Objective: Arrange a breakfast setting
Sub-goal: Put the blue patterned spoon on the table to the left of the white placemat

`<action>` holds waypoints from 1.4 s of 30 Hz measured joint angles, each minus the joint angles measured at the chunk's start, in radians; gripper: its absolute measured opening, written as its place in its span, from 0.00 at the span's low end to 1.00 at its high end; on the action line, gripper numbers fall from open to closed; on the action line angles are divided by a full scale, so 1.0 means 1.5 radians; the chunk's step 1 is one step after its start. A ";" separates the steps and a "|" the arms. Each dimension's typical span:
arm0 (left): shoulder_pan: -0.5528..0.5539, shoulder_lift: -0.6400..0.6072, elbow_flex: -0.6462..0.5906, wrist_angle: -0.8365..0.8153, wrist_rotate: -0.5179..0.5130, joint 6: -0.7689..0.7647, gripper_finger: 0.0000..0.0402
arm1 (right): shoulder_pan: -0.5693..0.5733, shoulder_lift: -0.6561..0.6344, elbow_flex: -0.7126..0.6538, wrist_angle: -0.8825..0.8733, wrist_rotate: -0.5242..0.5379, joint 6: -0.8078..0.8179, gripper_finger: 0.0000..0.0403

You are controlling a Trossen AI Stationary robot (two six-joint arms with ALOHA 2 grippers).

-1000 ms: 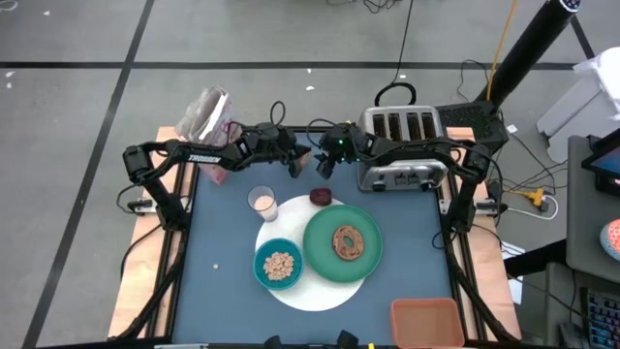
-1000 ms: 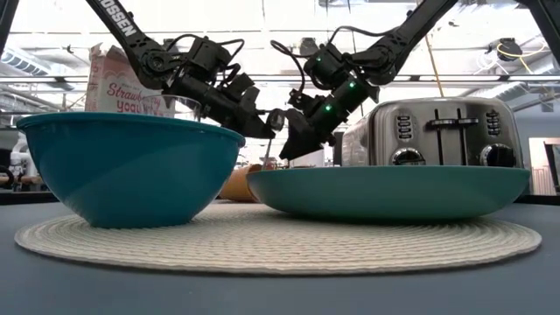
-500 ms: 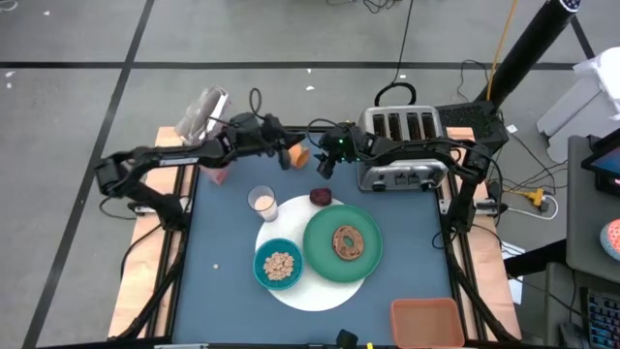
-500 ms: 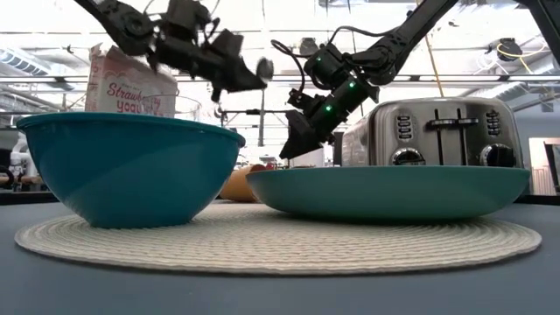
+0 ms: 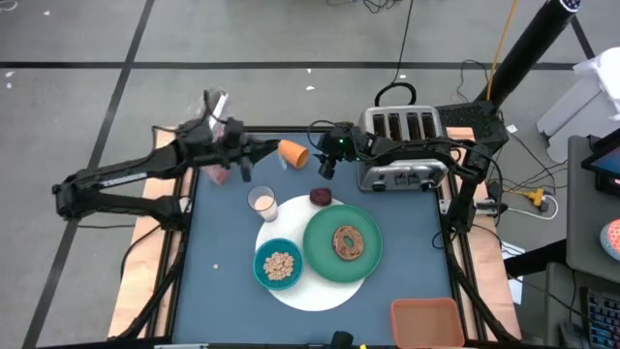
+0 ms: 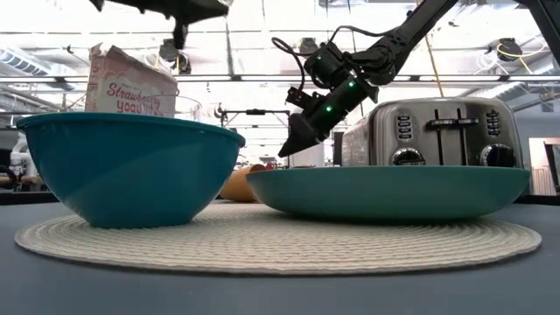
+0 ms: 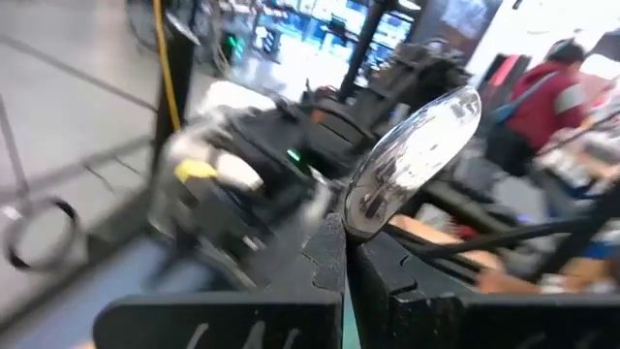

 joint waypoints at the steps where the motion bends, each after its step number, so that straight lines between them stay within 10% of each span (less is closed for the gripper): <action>1: -0.010 -0.017 0.000 -0.023 0.000 -0.025 0.01 | 0.000 0.000 0.000 0.007 0.000 -0.008 0.39; 8: -0.118 -0.116 0.000 -0.168 -0.006 -0.227 0.01 | 0.004 0.000 0.000 0.024 -0.002 -0.068 0.39; 19: -0.324 -0.186 0.000 -0.268 -0.197 -0.427 0.01 | 0.027 0.000 0.019 0.051 -0.003 -0.170 0.38; 42: -0.659 -0.039 -0.085 -0.470 -0.299 -0.972 0.01 | 0.028 0.000 0.029 0.050 -0.003 -0.150 0.35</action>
